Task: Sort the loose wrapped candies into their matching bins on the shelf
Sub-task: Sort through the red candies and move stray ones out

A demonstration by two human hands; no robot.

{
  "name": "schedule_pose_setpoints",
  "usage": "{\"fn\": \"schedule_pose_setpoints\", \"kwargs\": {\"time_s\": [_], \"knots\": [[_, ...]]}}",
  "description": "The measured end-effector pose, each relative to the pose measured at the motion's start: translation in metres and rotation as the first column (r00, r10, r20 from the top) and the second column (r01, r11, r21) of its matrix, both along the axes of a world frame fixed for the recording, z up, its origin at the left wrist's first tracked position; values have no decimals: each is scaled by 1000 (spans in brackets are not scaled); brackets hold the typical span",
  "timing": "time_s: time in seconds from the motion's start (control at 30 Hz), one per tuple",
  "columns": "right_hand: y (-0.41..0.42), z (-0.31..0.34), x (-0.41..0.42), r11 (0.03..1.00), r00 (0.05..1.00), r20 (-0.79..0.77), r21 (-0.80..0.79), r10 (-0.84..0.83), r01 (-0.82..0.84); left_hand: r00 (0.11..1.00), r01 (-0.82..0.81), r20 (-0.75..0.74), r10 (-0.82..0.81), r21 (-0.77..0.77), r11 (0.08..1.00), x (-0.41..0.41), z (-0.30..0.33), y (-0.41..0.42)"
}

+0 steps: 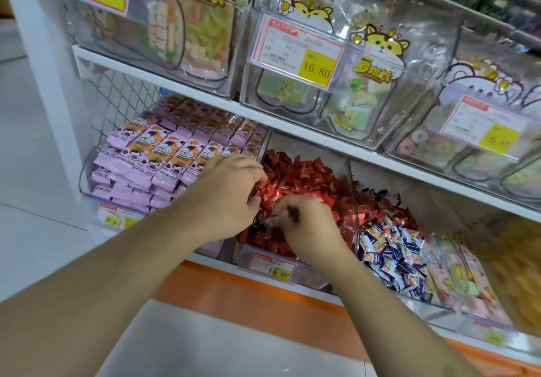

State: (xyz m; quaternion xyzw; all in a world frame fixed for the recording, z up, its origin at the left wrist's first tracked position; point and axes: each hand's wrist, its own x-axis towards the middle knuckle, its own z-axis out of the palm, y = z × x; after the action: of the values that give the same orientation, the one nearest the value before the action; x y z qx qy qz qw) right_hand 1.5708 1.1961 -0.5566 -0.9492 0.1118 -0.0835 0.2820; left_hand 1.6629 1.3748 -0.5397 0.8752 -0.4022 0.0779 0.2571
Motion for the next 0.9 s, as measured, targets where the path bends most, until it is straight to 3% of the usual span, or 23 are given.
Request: {"fn": "schedule_pose_setpoints", "kwargs": {"time_s": [0.27, 0.43, 0.5, 0.57, 0.63, 0.73, 0.9], "knots": [[-37, 43, -70, 972, 947, 252, 169, -200, 160, 1000, -1, -6, 1, -16, 1000, -12, 7, -5], [-89, 42, -108, 861, 821, 282, 273, -497, 428, 1000, 1, -27, -1, 13, 1000, -16, 7, -7], [-104, 38, -116, 824, 789, 238, 185, -566, 536, 1000, -1, -29, 2, 19, 1000, -16, 9, -6], [-104, 37, -120, 818, 804, 196, -17, -562, 576, 999, -5, -32, 6, 22, 1000, -15, 11, -3], [-93, 39, -116, 850, 851, 235, -139, -470, 508, 1000, -13, -22, 14, 33, 999, -12, 12, 0], [-59, 46, -93, 938, 921, 264, -119, -287, 326, 999, -24, -33, 26, 70, 997, -6, 12, 4], [-5, 28, -33, 999, 1000, 8, 29, -18, 18, 998, -16, -54, 20, 69, 997, -3, 9, 7]]}}
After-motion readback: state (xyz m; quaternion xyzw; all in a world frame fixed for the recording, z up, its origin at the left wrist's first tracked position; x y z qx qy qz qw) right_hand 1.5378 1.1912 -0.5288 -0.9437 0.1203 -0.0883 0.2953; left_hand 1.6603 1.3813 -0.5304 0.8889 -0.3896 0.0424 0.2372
